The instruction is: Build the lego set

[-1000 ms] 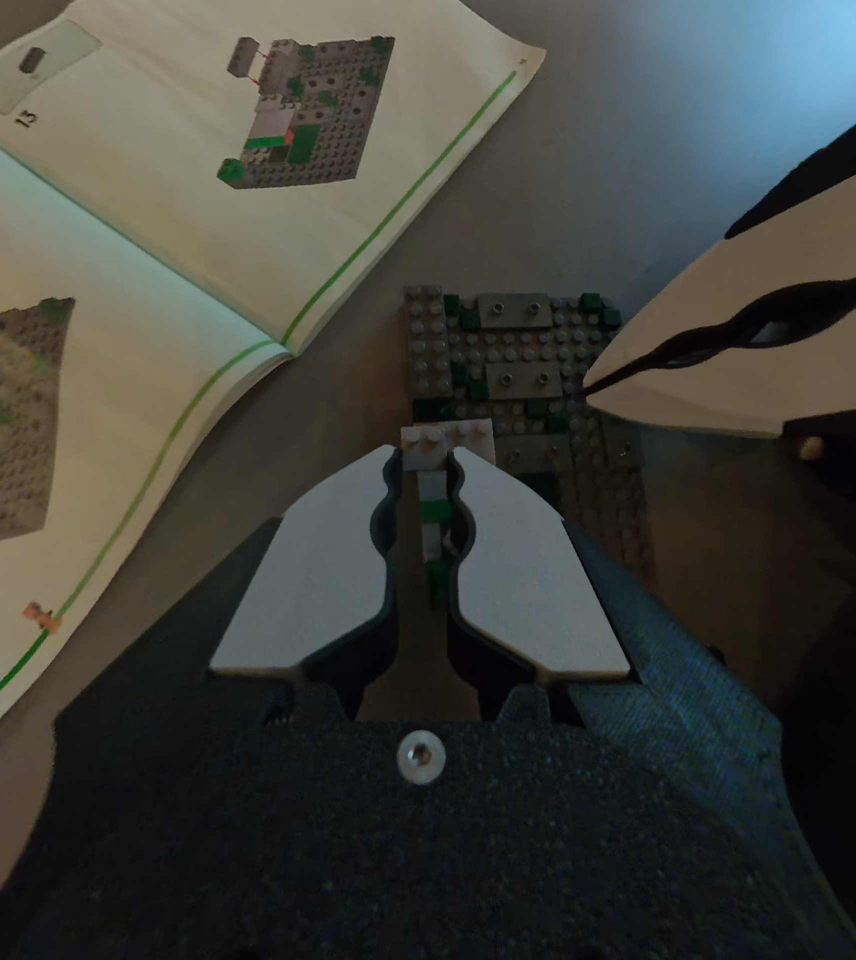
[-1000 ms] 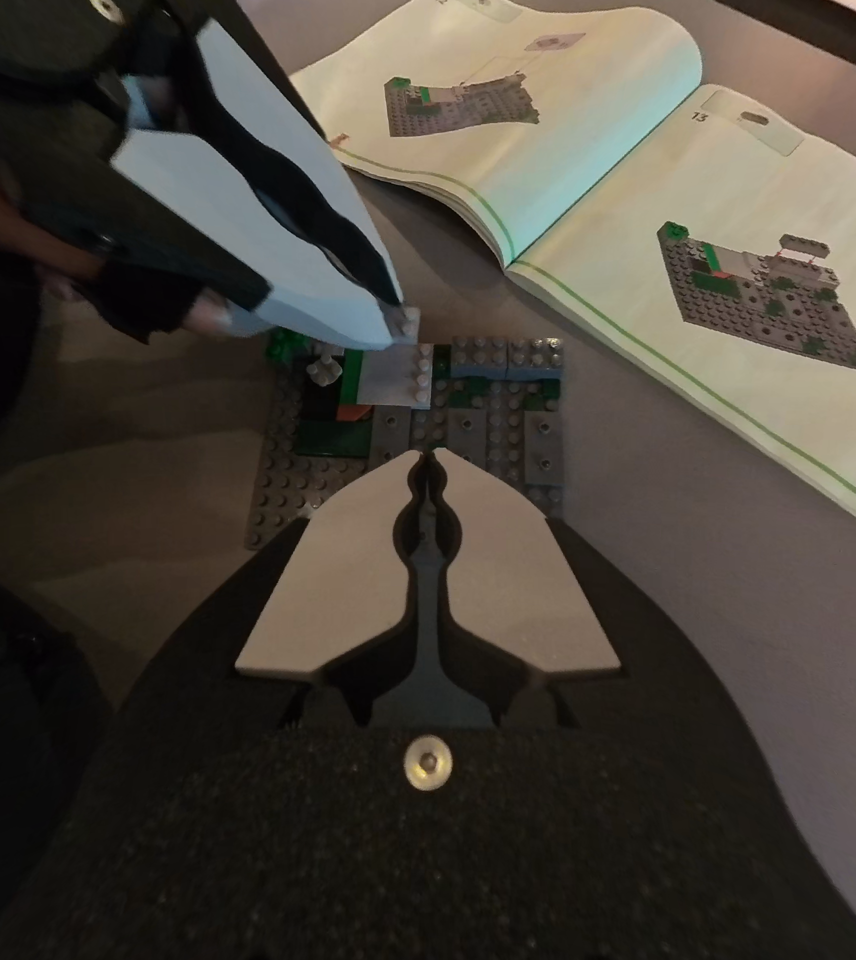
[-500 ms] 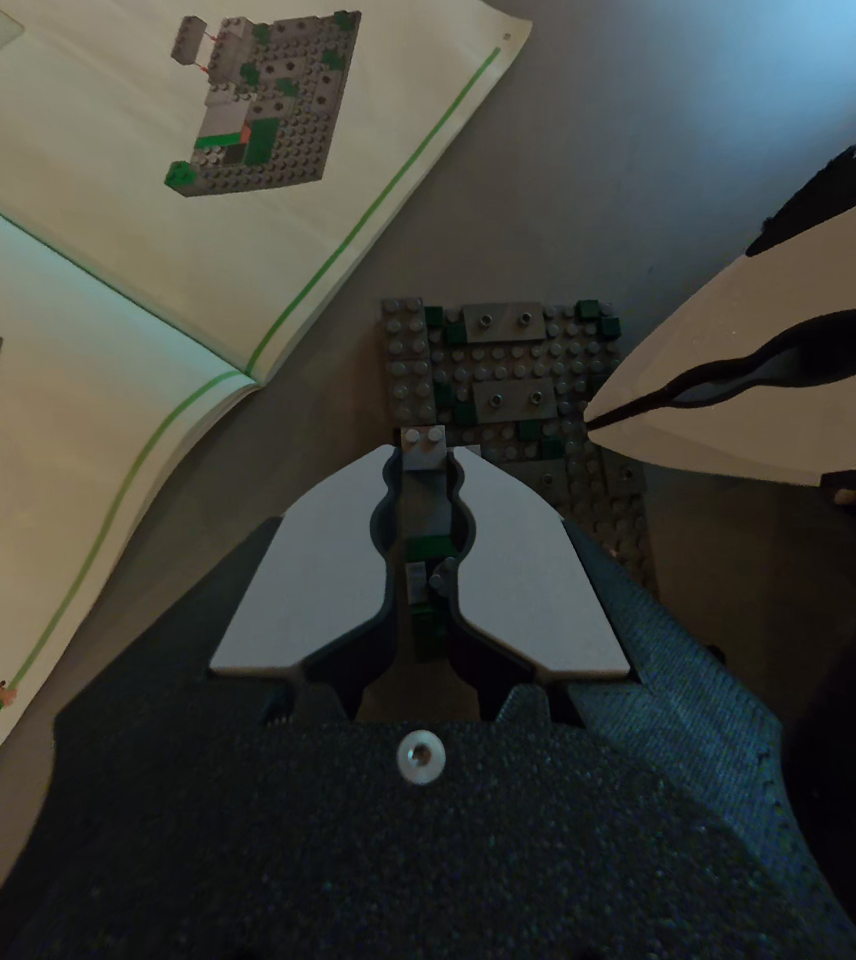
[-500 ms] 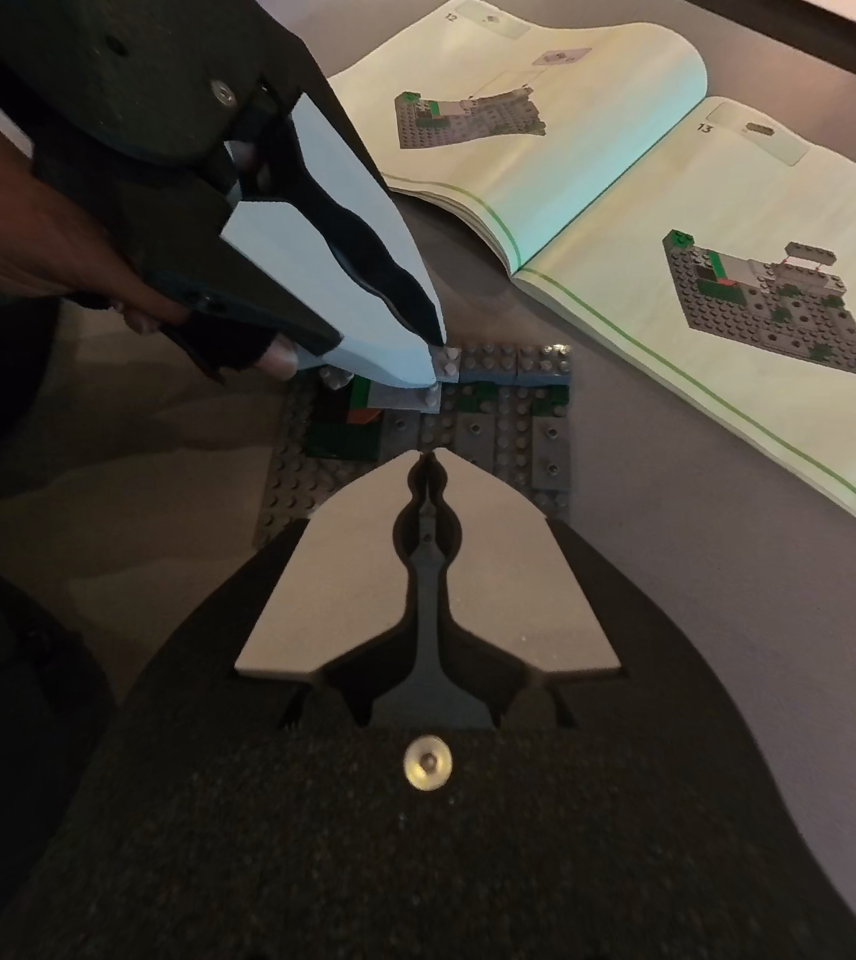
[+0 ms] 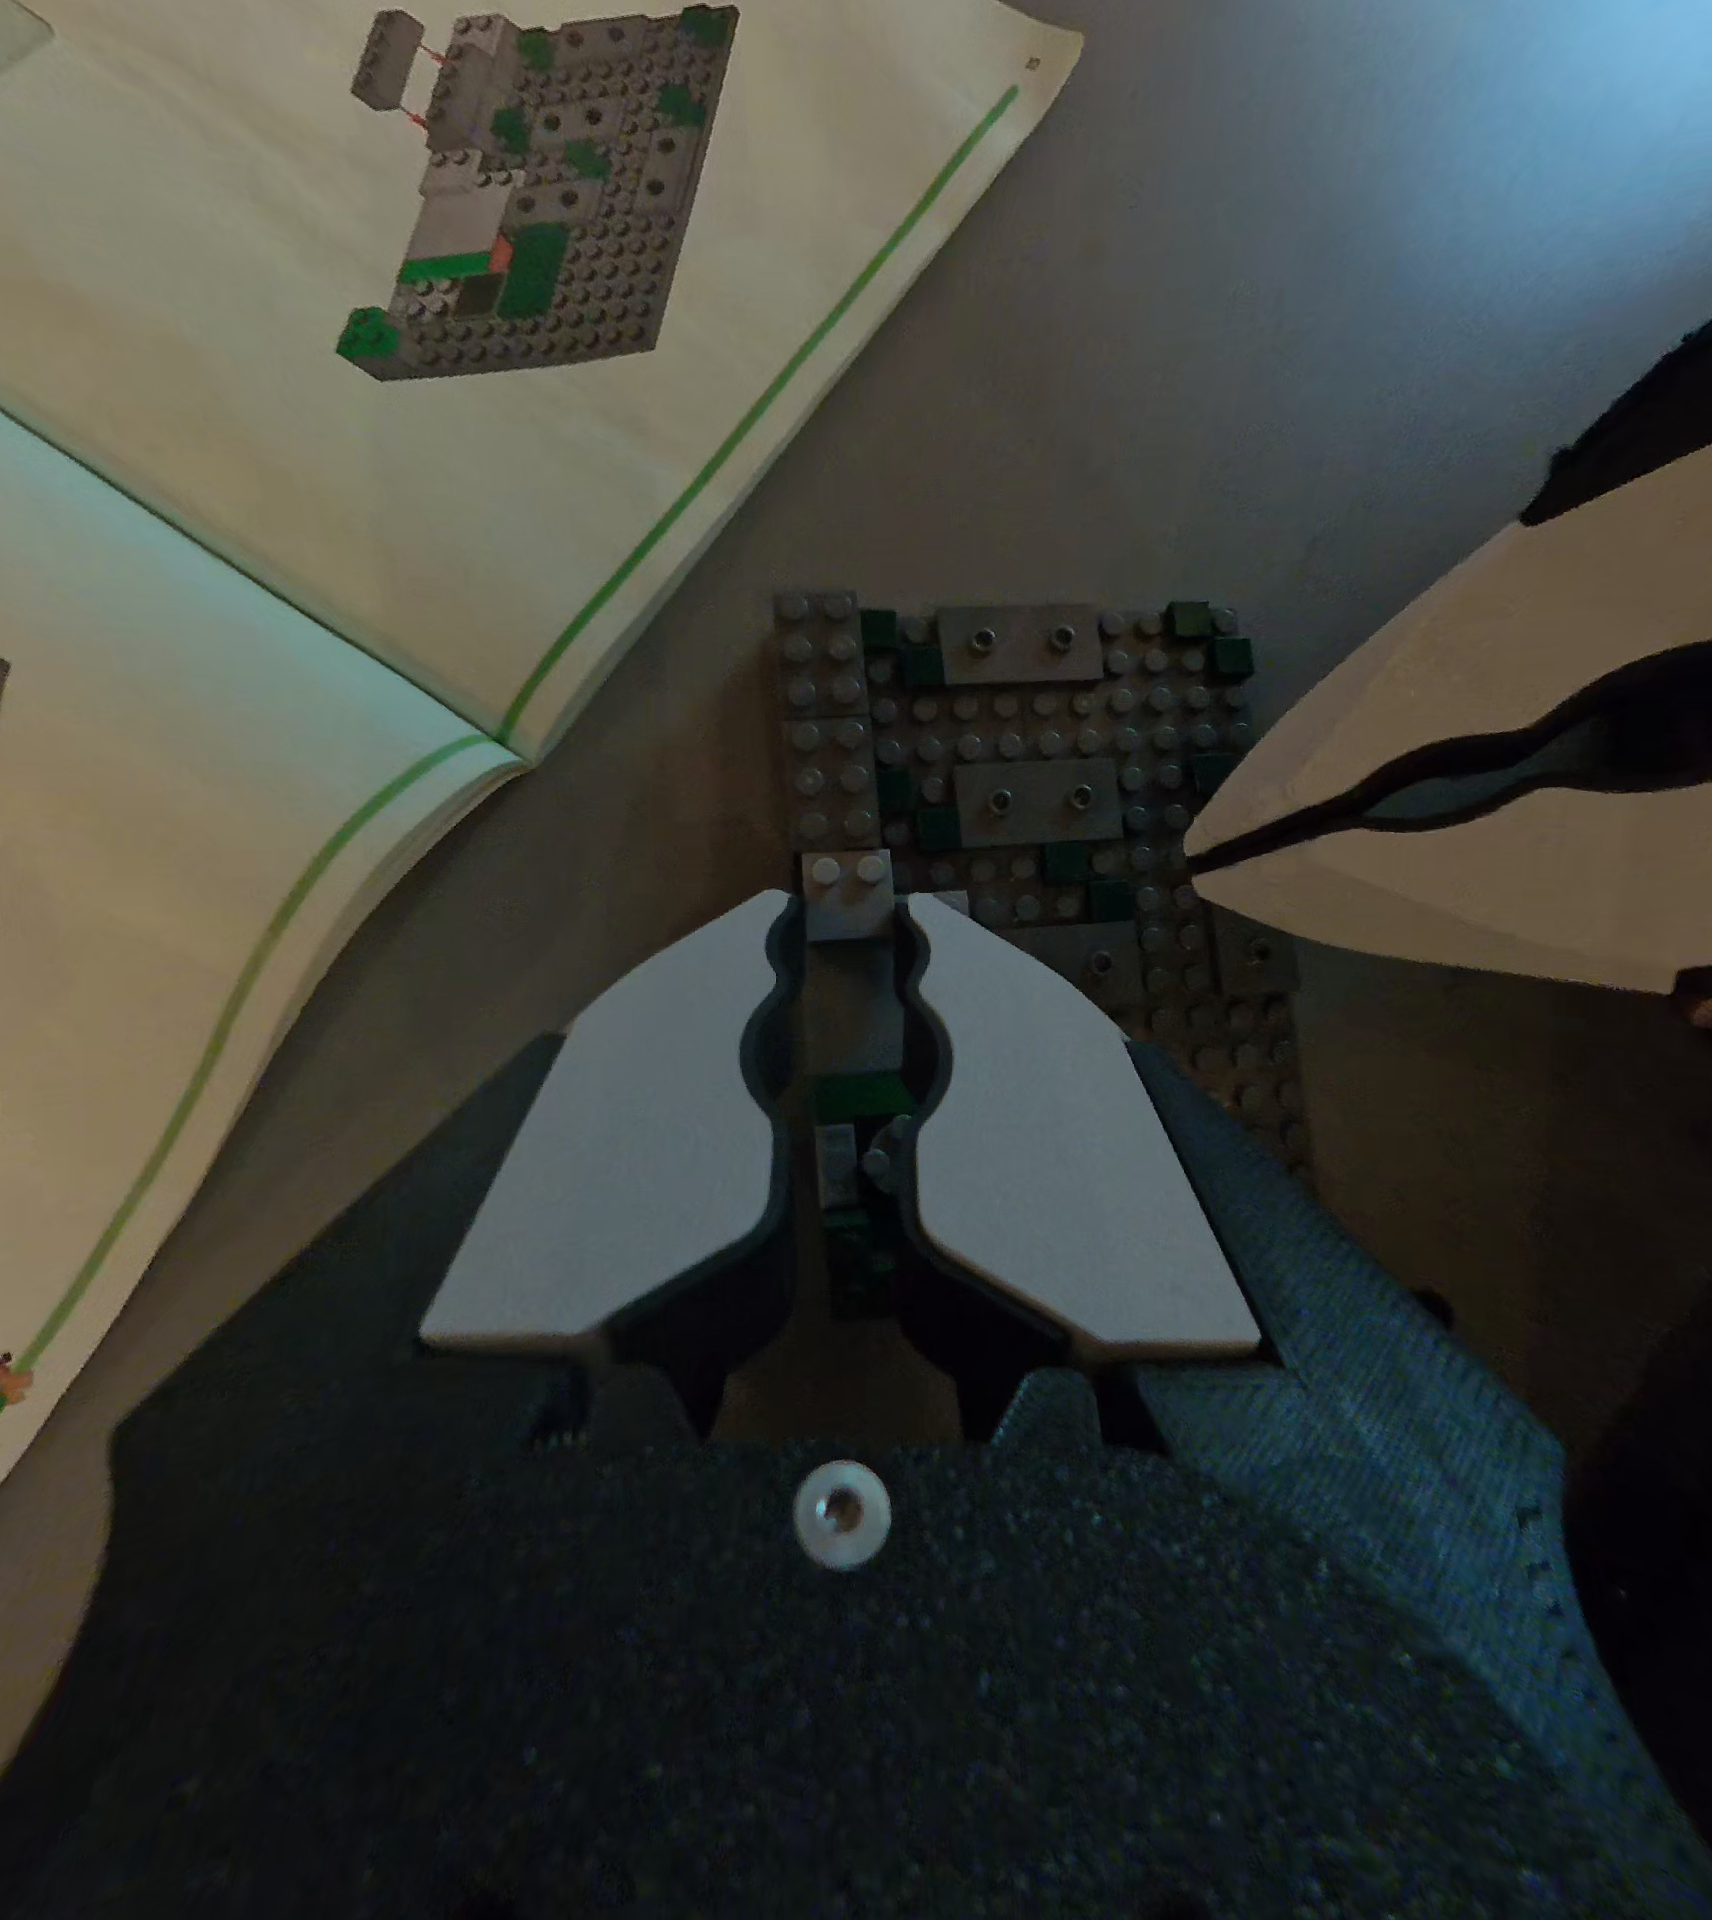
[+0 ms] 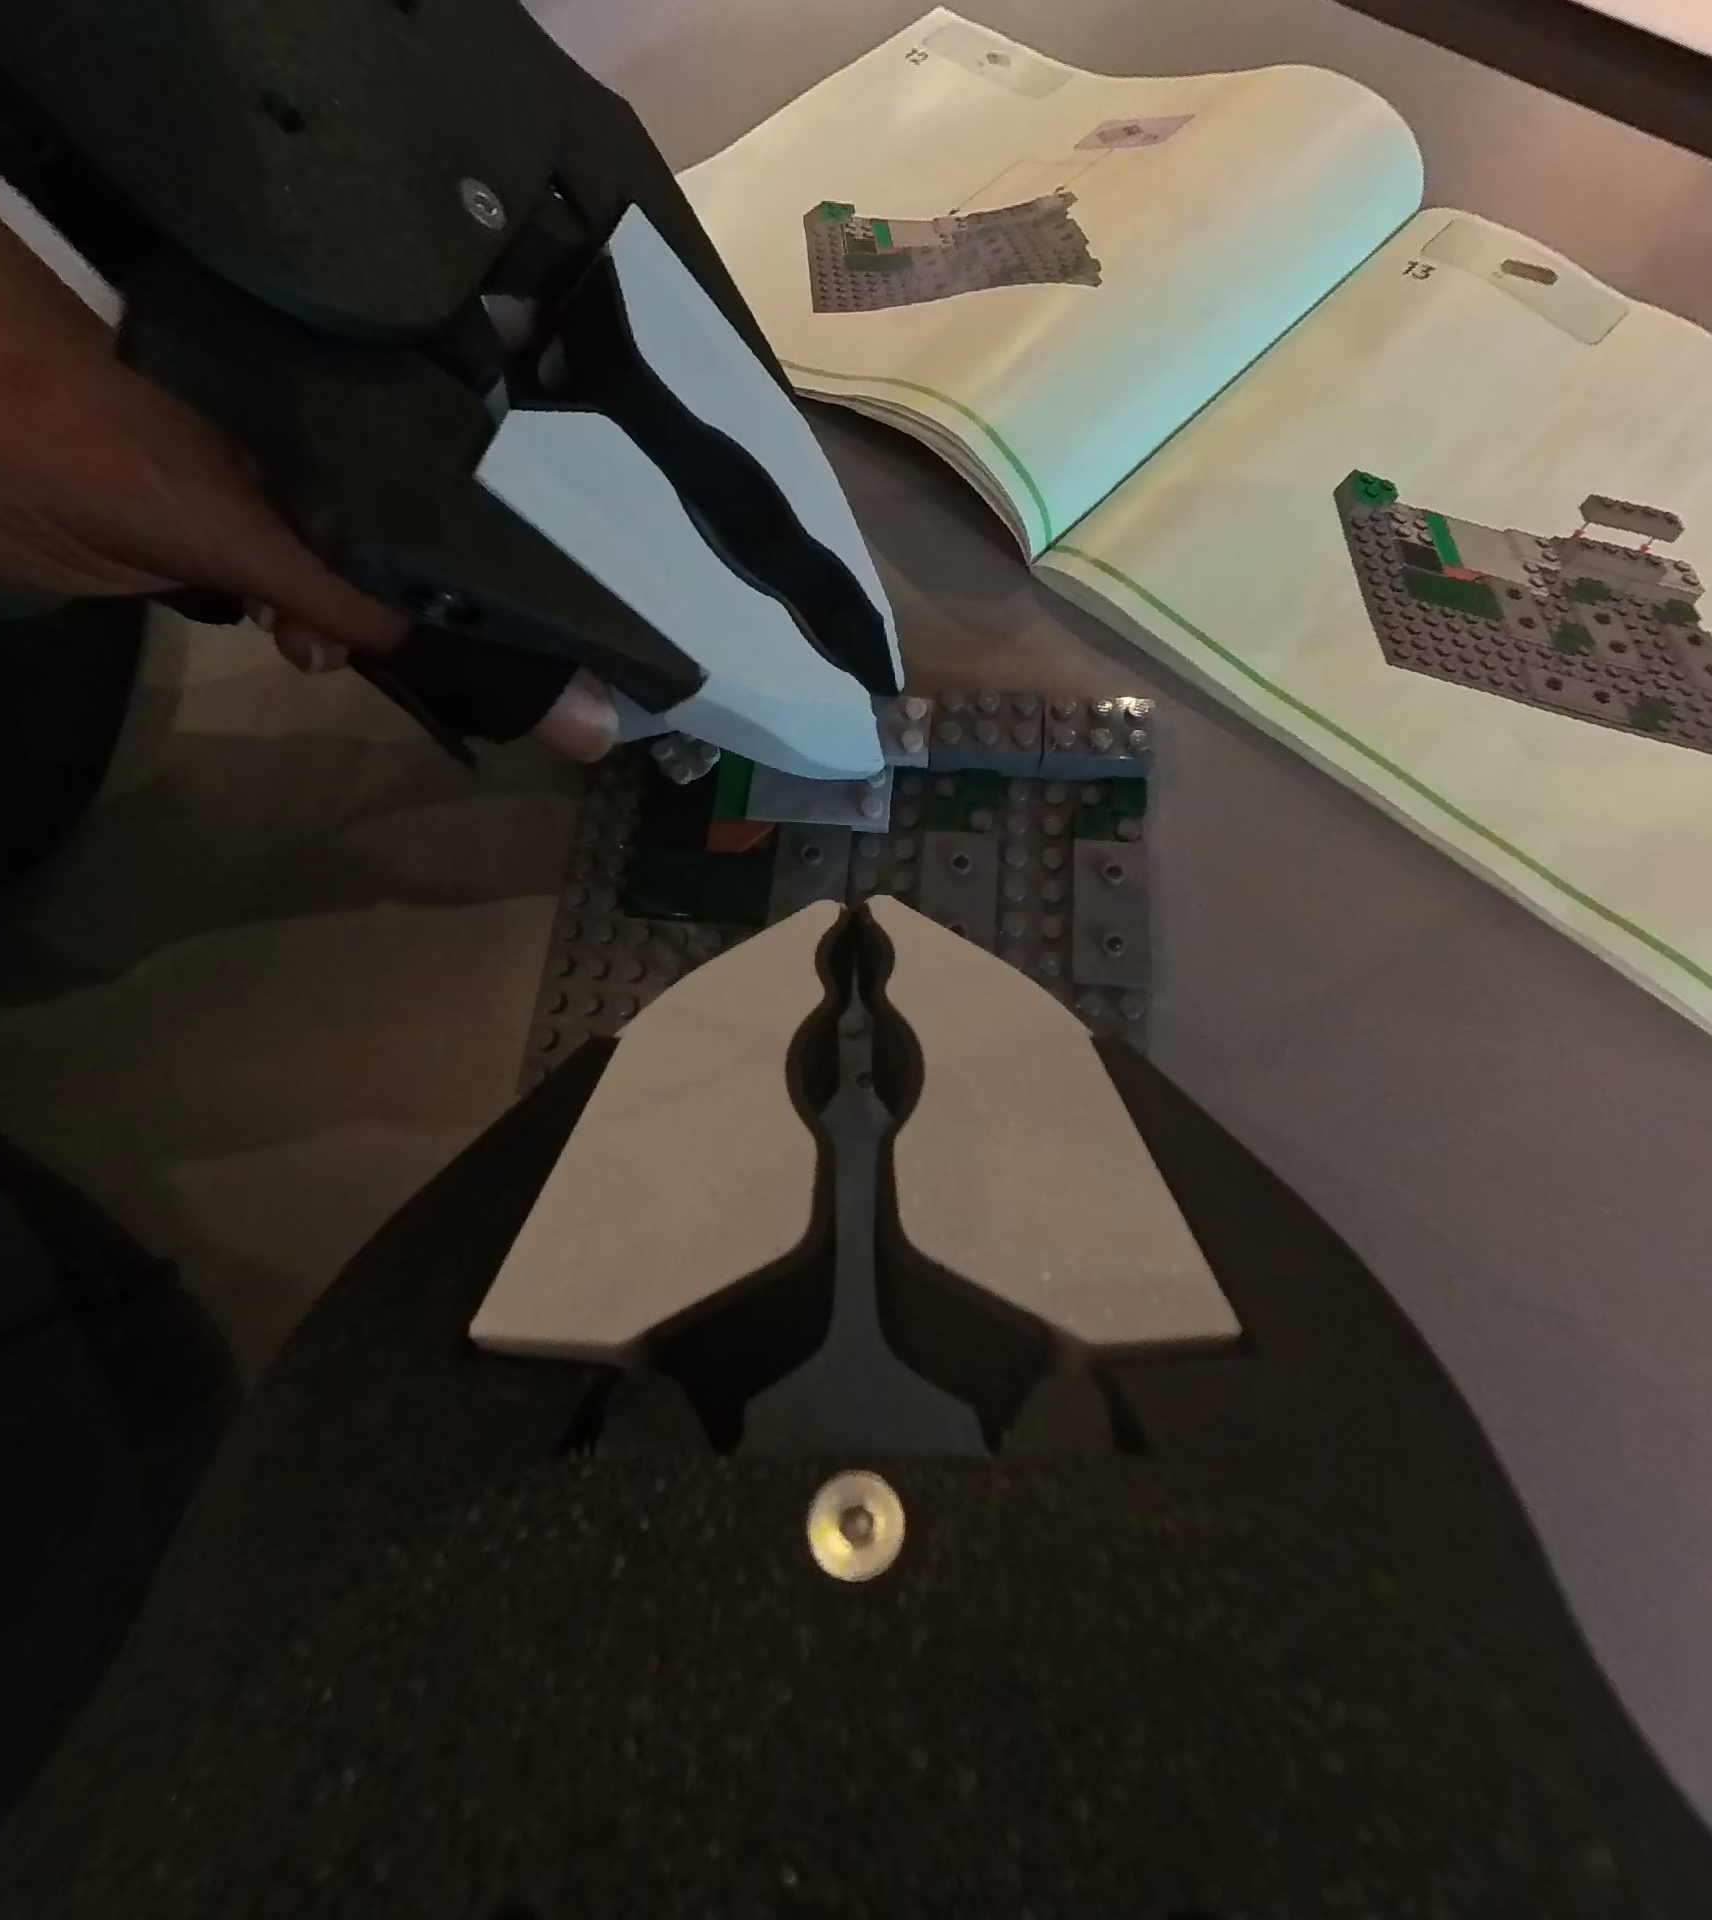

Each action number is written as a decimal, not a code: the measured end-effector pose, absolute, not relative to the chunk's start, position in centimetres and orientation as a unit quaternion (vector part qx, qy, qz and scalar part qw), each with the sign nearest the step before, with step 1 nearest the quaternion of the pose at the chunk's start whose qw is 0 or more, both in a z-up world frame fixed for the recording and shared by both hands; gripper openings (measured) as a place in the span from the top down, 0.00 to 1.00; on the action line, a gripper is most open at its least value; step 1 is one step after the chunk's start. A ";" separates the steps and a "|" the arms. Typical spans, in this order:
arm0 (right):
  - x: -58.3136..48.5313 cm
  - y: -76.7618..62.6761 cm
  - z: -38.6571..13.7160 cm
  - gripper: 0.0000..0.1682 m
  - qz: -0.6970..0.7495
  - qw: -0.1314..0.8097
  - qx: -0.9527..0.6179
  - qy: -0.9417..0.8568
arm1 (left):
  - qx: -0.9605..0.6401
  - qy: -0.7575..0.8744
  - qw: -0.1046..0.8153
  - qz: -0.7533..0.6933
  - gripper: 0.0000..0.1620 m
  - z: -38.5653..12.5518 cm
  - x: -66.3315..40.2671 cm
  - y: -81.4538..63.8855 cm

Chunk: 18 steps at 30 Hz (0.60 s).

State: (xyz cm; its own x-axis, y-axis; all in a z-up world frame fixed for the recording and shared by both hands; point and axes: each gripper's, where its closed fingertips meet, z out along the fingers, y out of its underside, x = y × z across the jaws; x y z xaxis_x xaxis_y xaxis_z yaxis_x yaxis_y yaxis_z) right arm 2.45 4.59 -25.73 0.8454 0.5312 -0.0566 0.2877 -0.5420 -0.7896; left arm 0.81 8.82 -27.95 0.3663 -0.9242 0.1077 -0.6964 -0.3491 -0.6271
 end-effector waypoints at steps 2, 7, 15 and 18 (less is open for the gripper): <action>2.4 4.6 -25.7 1.00 0.147 0.417 -0.865 -0.237 | -0.789 0.514 0.248 -0.228 0.90 -28.0 0.8 8.8; 2.4 4.6 -25.6 1.00 0.148 0.420 -0.864 -0.237 | -0.790 0.512 0.247 -0.229 0.90 -28.0 0.7 8.9; 2.9 4.9 -25.2 1.00 0.143 0.418 -0.865 -0.240 | -0.789 0.513 0.243 -0.234 0.86 -28.1 0.9 8.6; 2.8 4.9 -25.2 1.00 0.146 0.418 -0.865 -0.238 | -0.789 0.511 0.245 -0.237 0.86 -28.0 0.8 8.7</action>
